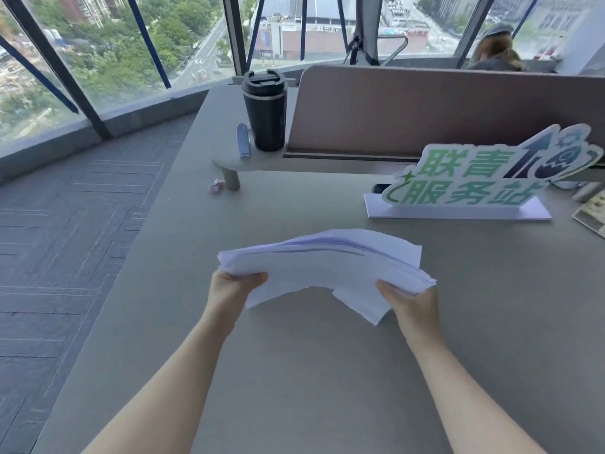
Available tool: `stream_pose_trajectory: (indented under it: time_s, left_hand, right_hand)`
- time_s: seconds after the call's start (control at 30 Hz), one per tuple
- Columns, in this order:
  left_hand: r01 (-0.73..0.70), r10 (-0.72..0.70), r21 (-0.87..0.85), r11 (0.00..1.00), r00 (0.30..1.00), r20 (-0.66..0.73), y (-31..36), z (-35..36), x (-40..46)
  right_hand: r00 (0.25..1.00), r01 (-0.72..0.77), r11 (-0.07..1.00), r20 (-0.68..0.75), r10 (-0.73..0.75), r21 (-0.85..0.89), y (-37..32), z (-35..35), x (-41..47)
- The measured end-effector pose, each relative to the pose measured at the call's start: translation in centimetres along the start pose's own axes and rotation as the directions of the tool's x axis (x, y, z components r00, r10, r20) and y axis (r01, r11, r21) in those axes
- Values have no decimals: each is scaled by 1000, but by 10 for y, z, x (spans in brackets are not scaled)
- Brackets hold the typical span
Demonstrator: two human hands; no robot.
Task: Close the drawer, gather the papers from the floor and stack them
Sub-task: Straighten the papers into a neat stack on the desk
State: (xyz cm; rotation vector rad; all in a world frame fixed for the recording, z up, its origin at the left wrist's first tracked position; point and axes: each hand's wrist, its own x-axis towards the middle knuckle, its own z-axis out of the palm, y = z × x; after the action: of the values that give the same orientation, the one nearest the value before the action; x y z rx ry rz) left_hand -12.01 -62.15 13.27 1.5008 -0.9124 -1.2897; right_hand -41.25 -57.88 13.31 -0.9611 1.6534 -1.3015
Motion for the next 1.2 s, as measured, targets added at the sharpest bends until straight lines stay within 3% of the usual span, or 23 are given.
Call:
stream_pose_trajectory:
  time_s: [0.13, 0.37, 0.5, 0.6, 0.77, 0.87, 0.97, 1.03, 1.13, 1.2]
  left_hand:
    - [-41, 41, -1, 999, 996, 77, 4, -7, 3]
    - [-26, 11, 84, 996, 984, 180, 12, 4, 15]
    - [-97, 80, 130, 987, 988, 132, 18, 13, 12]
    - [-147, 146, 18, 989, 988, 46, 16, 15, 14]
    - [-128, 128, 6, 992, 990, 62, 1, 19, 12]
    - [-123, 125, 31, 992, 991, -52, 1, 28, 9]
    - [-177, 179, 25, 984, 978, -111, 10, 34, 12]
    - [-150, 154, 40, 988, 981, -116, 11, 33, 14]
    - [-30, 27, 133, 991, 999, 26, -5, 29, 13]
    - [0, -1, 236, 972, 1000, 3, -16, 29, 11]
  right_hand:
    - [997, 82, 996, -1, -82, 39, -2, -9, 4]
    - [979, -47, 998, 197, 53, -34, 2, -7, 5]
    - [993, 1, 995, 115, 11, -102, 3, -13, 11]
    - [997, 80, 994, 3, -80, -68, 0, -17, 17]
    - [1000, -18, 999, 15, 18, -30, 9, -6, 18]
    - [999, -33, 994, 8, 34, -108, 12, 1, 16]
    - [999, 32, 999, -21, -33, -33, 6, 6, 16]
    - [1000, 21, 999, 3, -21, -44, 8, 7, 16]
    - [990, -87, 974, 90, 108, -210, 26, 9, 13]
    - [988, -114, 955, 66, 137, -275, 30, 9, 11]
